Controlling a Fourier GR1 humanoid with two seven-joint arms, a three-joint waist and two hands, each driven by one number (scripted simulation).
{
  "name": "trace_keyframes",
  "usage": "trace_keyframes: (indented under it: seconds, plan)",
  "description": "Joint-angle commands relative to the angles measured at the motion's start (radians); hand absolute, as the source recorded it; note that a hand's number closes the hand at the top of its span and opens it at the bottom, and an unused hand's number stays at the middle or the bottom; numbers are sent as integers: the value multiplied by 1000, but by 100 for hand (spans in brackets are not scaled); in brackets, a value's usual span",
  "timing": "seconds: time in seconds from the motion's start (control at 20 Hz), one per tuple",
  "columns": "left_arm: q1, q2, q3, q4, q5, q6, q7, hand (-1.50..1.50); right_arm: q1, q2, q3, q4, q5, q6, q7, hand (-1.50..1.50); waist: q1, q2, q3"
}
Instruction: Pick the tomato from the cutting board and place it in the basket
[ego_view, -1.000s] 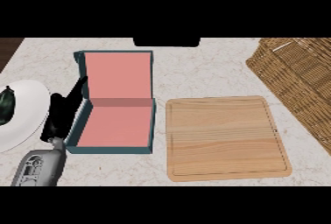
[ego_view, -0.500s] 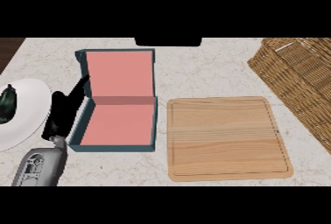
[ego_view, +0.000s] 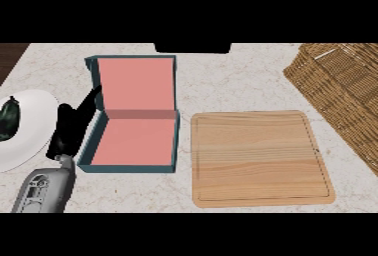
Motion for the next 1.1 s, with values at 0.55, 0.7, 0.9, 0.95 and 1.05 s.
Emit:
trace_keyframes:
  seconds: [0.55,0.7,0.9,0.95,1.05]
  plan:
    - [19,-52,-39,-40,-29,33,17,0,-54,53,-37,480,16,-97,-192,-150,4,2,1]
    - [-18,21,21,30,1,-19,-12,0,-99,89,-70,518,-4,-173,-196,-150,4,4,1]
    - [6,18,15,-33,15,-31,10,0,-134,70,-156,538,-76,-204,-191,-150,7,1,1]
    - [29,-13,2,-19,5,-8,-15,0,-117,69,-167,548,-83,-227,-219,-150,4,1,1]
    - [-9,1,18,22,5,-9,-13,0,-127,50,-219,575,-121,-259,-208,-150,1,4,1]
